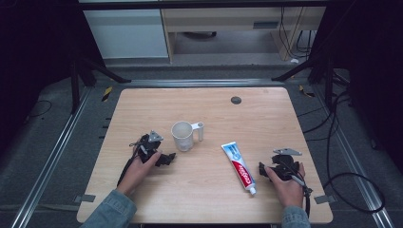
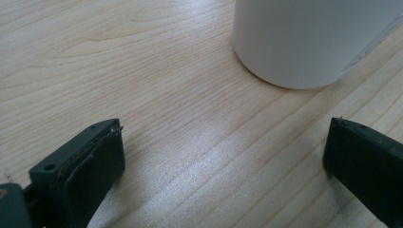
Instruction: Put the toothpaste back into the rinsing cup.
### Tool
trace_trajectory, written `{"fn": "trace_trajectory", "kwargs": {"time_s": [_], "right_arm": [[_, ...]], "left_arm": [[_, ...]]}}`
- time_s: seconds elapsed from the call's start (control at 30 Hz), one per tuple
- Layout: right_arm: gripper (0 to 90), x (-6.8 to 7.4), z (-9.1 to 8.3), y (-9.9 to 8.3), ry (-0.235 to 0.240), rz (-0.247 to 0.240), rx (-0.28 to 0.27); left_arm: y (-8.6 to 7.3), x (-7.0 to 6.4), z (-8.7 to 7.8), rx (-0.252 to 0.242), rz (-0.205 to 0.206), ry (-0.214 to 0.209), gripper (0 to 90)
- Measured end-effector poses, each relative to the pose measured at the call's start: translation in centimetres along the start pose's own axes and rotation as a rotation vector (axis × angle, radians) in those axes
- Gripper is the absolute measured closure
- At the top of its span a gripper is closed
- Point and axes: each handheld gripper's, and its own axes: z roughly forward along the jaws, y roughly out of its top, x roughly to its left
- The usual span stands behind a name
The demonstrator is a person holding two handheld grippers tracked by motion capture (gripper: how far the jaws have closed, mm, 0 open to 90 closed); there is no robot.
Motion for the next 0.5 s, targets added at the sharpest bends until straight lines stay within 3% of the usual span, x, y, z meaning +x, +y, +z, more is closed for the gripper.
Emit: {"fn": "trace_trajectory", "kwargs": {"time_s": [0.17,0.27,0.5], "right_arm": [[15.1,0.5,-1.5,1.0,0.0,-0.042,0.03],[17.4,1.1,-2.8,2.1,0.037,-0.065,0.049],[19.5,2.6,-4.3,3.9,0.074,-0.096,0.092]], "left_arm": [[0.0,0.0,0.0,0.0,0.0,0.0,0.0],[0.0,0.0,0.0,0.0,0.0,0.0,0.0],[0.0,0.0,0.0,0.0,-0.001,0.0,0.0]]}}
